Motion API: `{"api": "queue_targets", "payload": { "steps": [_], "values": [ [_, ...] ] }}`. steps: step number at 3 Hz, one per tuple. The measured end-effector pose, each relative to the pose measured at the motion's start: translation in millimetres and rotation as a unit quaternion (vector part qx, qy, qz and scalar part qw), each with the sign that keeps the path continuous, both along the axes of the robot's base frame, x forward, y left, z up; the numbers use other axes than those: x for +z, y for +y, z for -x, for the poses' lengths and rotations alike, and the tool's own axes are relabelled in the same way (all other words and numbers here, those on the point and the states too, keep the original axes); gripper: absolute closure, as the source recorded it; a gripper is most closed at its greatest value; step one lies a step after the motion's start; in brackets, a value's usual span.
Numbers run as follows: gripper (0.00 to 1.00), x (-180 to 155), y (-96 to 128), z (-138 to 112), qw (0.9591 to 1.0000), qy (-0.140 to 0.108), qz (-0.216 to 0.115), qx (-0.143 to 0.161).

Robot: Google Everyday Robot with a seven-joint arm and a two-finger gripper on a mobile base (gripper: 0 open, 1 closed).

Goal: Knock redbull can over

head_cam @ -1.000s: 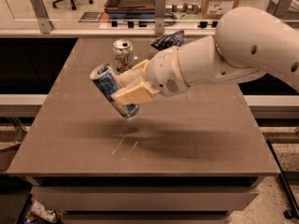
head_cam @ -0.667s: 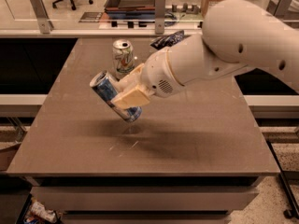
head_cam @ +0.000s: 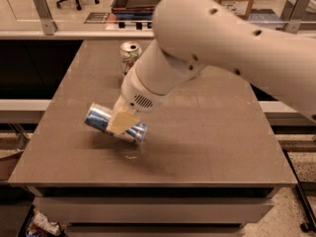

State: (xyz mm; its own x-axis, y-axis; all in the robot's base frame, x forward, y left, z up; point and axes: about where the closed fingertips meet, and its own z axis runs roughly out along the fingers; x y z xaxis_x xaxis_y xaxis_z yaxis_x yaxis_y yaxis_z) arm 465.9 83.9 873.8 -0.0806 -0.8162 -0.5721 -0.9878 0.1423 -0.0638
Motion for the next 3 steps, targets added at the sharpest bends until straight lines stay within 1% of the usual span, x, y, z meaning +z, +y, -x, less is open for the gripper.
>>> {"api": "queue_targets", "payload": {
  "steps": [1,2,3],
  "values": [
    [1.0,-29.0,16.1,6.0,0.9956,0.022,0.091,0.005],
    [0.81,-27.0,17.0,5.4,0.9943,0.021,0.105,0.001],
    [0.58,-26.7,17.0,5.5,0.9943,0.021,0.105,0.001]
  ]
}}
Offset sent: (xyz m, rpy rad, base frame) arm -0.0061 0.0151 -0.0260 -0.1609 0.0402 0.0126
